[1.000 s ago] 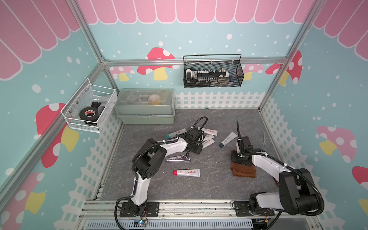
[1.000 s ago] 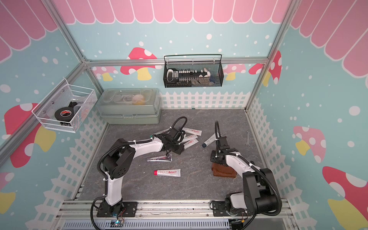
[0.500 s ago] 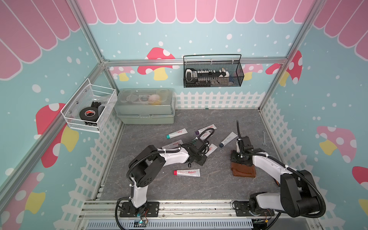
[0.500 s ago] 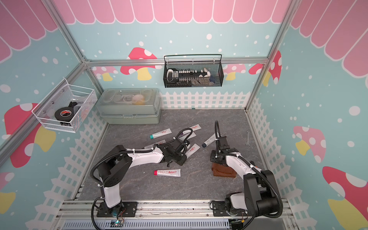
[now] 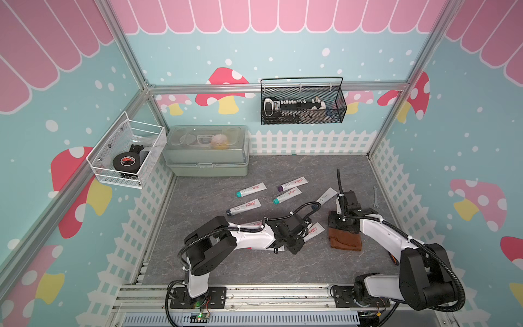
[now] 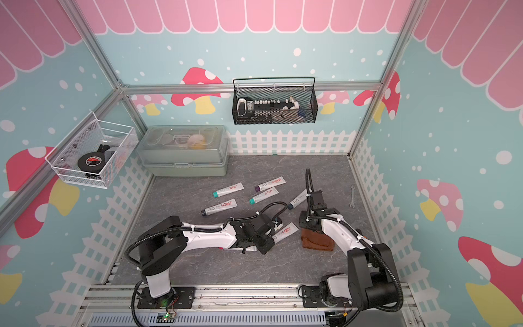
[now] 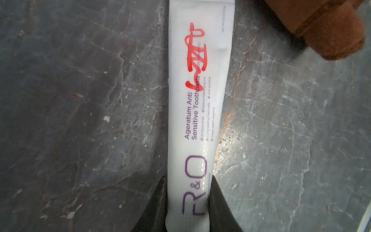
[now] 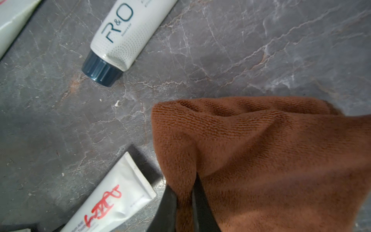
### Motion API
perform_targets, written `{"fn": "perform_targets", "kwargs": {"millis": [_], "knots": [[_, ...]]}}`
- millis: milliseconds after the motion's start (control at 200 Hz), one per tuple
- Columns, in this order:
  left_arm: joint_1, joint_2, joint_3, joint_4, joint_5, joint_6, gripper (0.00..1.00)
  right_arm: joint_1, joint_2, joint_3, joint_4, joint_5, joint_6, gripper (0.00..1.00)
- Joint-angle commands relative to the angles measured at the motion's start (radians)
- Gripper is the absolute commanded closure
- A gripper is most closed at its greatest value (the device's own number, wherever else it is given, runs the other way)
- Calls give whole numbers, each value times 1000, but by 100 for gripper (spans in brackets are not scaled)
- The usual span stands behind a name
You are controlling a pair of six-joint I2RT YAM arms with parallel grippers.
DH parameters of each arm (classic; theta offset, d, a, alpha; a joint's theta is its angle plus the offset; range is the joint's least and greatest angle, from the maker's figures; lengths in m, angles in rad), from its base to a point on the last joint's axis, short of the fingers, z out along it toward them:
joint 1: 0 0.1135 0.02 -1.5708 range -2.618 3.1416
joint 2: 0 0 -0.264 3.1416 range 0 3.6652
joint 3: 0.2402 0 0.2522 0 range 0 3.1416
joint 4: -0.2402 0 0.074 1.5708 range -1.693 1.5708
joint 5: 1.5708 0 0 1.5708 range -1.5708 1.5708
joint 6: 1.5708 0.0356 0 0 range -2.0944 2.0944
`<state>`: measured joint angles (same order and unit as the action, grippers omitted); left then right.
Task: Wipe the surface of the toothpaste tube
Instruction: Move the toothpaste to the center of the board.
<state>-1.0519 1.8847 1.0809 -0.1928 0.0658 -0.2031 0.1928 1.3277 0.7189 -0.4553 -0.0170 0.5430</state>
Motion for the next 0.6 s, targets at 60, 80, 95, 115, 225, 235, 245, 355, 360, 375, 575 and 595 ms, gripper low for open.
{"fn": "perform_targets", "kwargs": {"millis": [60,80,95,115,225,235,245,355,360,375,575,595], "knots": [[-3,-50,-116,136,-12,-37,60,7,-11,40,-30,-24,-25,89],[-3,-58,-138,162,-16,-46,59,7,-8,42,-32,-30,-28,89],[-3,-64,-156,183,-19,-54,59,7,-6,46,-34,-35,-30,89],[-3,-71,-179,212,-20,-63,59,7,-3,49,-38,-40,-35,89],[-5,-84,-270,359,-34,-96,58,7,3,62,-50,-63,-54,89],[-5,-84,-274,367,-35,-97,58,7,2,63,-51,-67,-56,89],[-5,-82,-277,377,-37,-99,58,7,2,62,-49,-72,-59,89],[-6,-59,-289,431,-40,-99,58,7,6,67,-49,-124,-69,89],[-6,-58,-288,432,-39,-99,58,7,7,67,-49,-127,-69,89],[-6,-54,-286,432,-38,-97,58,8,9,67,-49,-142,-68,89],[-6,-21,-272,438,-22,-90,67,20,62,75,-16,-289,-69,89],[-7,-20,-272,440,-21,-90,69,24,69,72,-9,-305,-69,89]]}}
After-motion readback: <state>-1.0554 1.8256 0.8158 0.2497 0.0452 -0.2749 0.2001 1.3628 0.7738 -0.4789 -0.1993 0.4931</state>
